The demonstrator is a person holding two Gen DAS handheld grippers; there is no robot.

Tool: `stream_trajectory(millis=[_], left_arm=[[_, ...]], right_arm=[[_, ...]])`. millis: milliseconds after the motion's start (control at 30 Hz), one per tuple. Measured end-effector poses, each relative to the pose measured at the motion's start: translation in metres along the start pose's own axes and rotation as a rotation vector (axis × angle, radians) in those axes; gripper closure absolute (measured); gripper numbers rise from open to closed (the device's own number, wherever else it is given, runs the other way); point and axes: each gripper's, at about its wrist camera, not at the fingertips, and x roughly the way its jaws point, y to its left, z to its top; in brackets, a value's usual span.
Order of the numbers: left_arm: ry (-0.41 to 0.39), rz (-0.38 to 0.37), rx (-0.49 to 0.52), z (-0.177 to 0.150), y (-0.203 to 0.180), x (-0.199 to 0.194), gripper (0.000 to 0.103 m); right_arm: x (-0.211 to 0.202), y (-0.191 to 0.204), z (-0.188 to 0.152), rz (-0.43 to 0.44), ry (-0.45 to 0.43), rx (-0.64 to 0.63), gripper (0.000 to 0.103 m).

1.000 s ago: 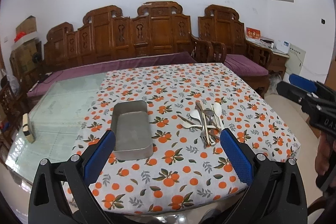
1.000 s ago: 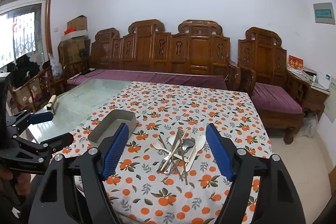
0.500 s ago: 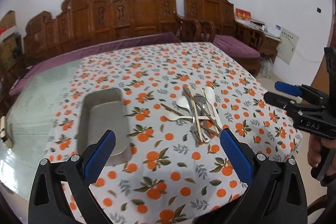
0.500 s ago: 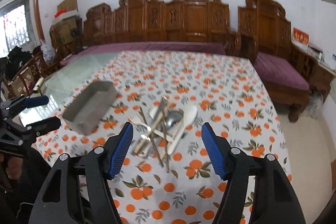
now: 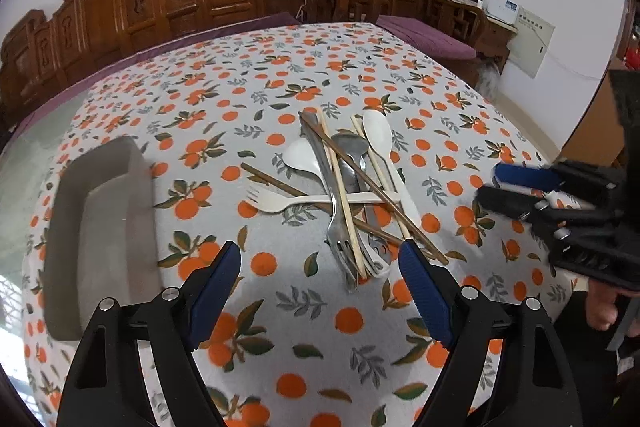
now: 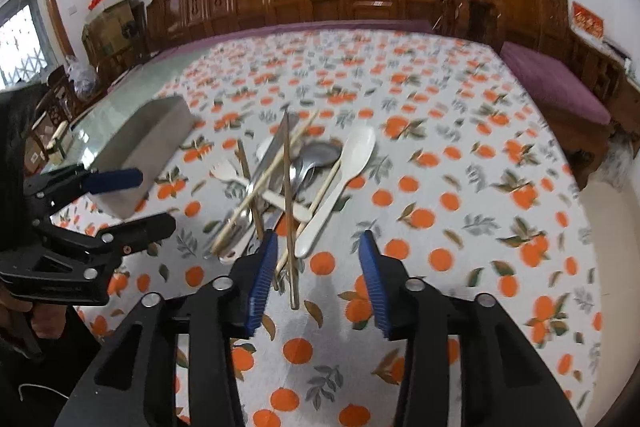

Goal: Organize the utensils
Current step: 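Lower the right gripper onto the pile and grasp a wooden chopstick, then grasp a second wooden chopstick with the left gripper from the pile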

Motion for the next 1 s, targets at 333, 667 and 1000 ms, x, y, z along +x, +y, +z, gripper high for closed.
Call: stream_trajectory(millis=[333,667,1000], left_arm=[[0.013,-0.048,-0.009,-0.010,0.005,0.018,0.033],[0.025,-0.101,-0.001,-0.014,0.001,0.030,0.056],[0.055,-0.136,-0.031,-0.007,-0.010,0.053,0.079]], right_arm=[[0.061,0.011,-0.004,0.041,0.107,-0.022,0.083],[0.061,0.010,-0.005,0.052,0.164,-0.015,0.097],[0.022,0.004,-0.006,0.059,0.094,0.021,0.097]])
